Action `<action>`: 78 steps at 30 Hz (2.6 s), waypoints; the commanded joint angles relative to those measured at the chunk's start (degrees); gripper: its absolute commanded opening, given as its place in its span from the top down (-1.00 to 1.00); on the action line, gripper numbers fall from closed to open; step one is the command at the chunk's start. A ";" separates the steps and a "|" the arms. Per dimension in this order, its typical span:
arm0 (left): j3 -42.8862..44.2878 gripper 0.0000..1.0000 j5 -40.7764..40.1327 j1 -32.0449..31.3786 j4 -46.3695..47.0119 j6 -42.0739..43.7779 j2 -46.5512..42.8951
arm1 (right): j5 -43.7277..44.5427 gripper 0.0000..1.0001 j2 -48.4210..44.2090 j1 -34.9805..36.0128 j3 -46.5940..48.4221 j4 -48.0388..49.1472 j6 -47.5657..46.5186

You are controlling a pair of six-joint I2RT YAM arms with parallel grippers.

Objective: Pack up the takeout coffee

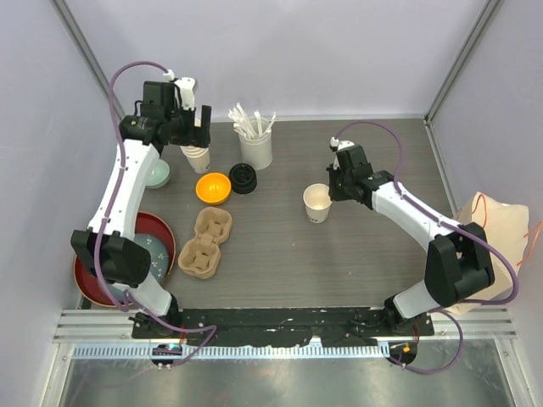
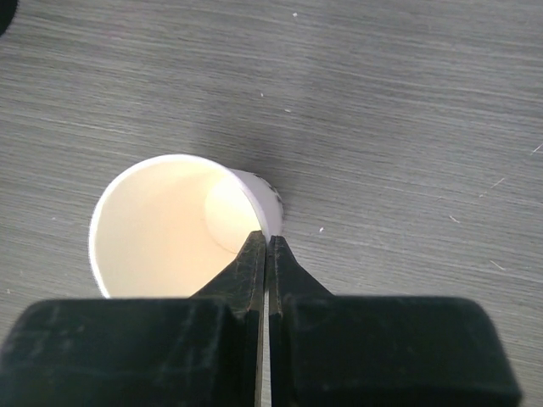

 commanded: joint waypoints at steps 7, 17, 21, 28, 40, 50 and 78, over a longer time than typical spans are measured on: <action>7.01 -0.83 -1.90 4.37 4.21 -0.76 5.90 | -3.26 0.35 0.84 -1.65 -1.24 3.73 -1.56; 18.44 -0.59 -11.39 6.13 5.44 0.73 18.20 | -6.51 -0.35 -5.49 -1.65 1.66 1.00 -3.84; 21.26 -0.38 -14.03 7.09 6.84 2.57 21.64 | -7.04 -0.36 -7.25 -1.65 1.83 1.09 -3.84; 20.73 -0.26 -9.11 8.68 7.81 2.75 24.45 | -6.69 -0.36 -7.25 -1.73 1.92 0.74 -4.55; 21.44 0.43 -6.82 8.94 6.67 2.22 26.65 | -6.43 -0.36 -7.87 -1.65 1.75 0.65 -5.51; 21.17 1.00 -7.44 8.94 5.97 1.35 24.72 | -6.60 -0.36 -7.96 -1.73 1.66 0.56 -5.42; 27.85 1.00 -2.96 12.02 4.56 -4.98 11.81 | -7.83 -0.36 -10.06 -1.65 2.18 -0.93 -5.25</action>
